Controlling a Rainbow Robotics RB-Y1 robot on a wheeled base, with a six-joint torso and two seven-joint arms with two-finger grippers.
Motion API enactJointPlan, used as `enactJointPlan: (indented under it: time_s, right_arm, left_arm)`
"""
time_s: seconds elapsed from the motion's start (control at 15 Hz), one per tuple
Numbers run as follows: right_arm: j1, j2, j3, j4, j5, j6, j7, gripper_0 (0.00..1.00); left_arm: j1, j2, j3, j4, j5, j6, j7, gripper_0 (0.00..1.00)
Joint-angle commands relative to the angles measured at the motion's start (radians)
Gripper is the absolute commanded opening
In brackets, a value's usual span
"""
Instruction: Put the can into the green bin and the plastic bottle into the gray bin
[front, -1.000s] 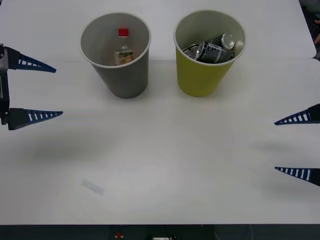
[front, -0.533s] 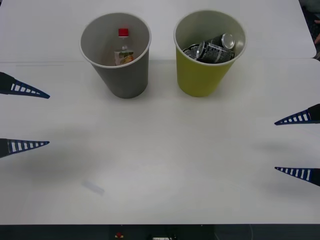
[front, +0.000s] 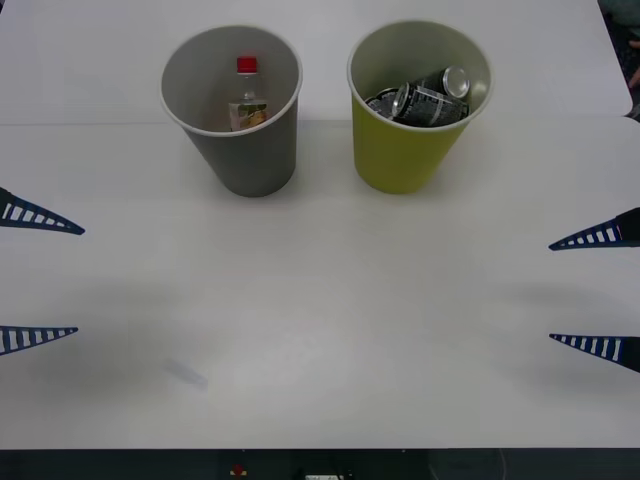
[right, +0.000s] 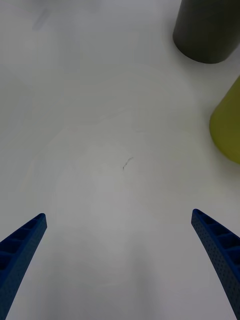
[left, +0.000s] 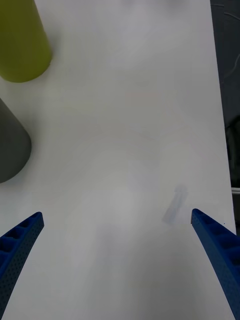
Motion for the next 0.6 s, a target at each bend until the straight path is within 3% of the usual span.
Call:
enactJointPlan:
  time_s: [0.07,0.6]
  right_arm:
    - [0.000,0.000,0.000,0.000,0.000,0.000,0.000,1.00]
    - [0.000,0.000,0.000,0.000,0.000,0.000,0.000,1.00]
  left_arm:
    - [0.072,0.000,0.045,-0.044,-0.002,0.020,-0.008,1.00]
    - [0.096,-0.032,0.068,-0.076,-0.044,0.029,-0.016,1.00]
